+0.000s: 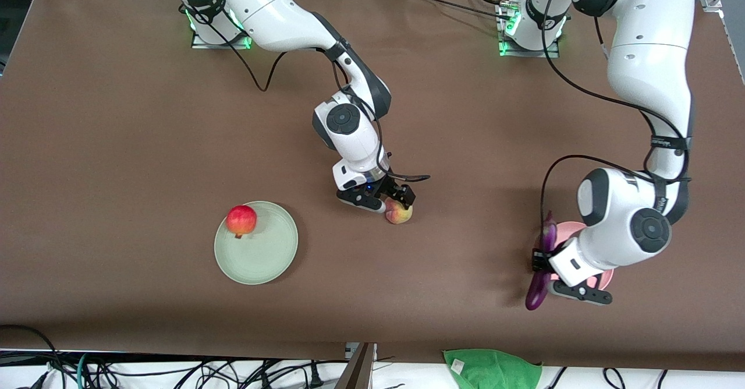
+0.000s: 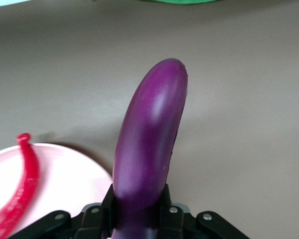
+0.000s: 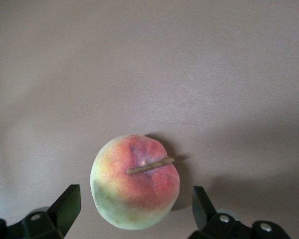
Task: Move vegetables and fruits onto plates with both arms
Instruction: 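Lower the eggplant with the left gripper while the right gripper grasps the peach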
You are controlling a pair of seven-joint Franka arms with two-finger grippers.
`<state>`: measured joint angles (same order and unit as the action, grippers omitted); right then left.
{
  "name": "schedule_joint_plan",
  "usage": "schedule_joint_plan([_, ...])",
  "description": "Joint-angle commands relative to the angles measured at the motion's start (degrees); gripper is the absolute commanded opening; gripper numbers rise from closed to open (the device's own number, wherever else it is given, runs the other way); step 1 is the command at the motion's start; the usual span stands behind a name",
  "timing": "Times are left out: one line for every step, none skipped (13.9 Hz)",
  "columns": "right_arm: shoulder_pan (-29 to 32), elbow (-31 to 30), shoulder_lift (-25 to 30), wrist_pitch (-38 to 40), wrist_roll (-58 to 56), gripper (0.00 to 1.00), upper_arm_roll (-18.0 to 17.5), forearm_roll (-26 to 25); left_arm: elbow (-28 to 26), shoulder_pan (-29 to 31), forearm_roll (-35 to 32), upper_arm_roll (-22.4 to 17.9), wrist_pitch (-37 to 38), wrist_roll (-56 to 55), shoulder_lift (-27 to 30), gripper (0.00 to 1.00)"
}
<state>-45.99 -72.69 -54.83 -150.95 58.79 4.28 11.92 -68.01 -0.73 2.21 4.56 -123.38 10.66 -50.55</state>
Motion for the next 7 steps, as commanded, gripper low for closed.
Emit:
schedule_joint_plan([-0.7,1.8,-2.8,-3.5,1.4,0.99,0.8,-0.2,-1.2,4.2,-0.2,0.8,0.6,7.9,0.4,0.17])
schedule_joint_plan([-0.7,1.8,-3.3,-4.8,1.5,0.99,0.7,-0.1,-1.2,5.3,-0.2,0.8,0.6,10.1,0.2,0.17])
schedule_joint_plan([-0.7,1.8,-3.7,-5.7,2.5,0.99,0.7,-0.2,-1.7,5.7,-0.2,0.8,0.5,11.2,0.0,0.17])
schedule_joint_plan([-0.7,1.8,-4.1,-6.1,3.4,0.99,0.7,-0.2,-2.5,5.8,-0.3,0.8,0.4,11.4,0.0,0.18])
schedule_joint_plan([-0.8,1.7,-4.2,-6.5,3.5,0.99,0.7,-0.2,-3.1,6.0,-0.2,0.8,0.2,11.5,0.0,0.21])
schedule_joint_plan([-0.9,1.7,-4.2,-6.5,3.5,0.98,0.7,-0.2,-3.5,6.0,-0.2,0.7,0.1,11.5,-0.1,0.23])
schedule_joint_plan([-0.8,1.7,-4.2,-6.7,3.2,0.79,0.7,-0.3,-3.8,6.0,-0.2,0.7,0.0,11.5,-0.2,0.23])
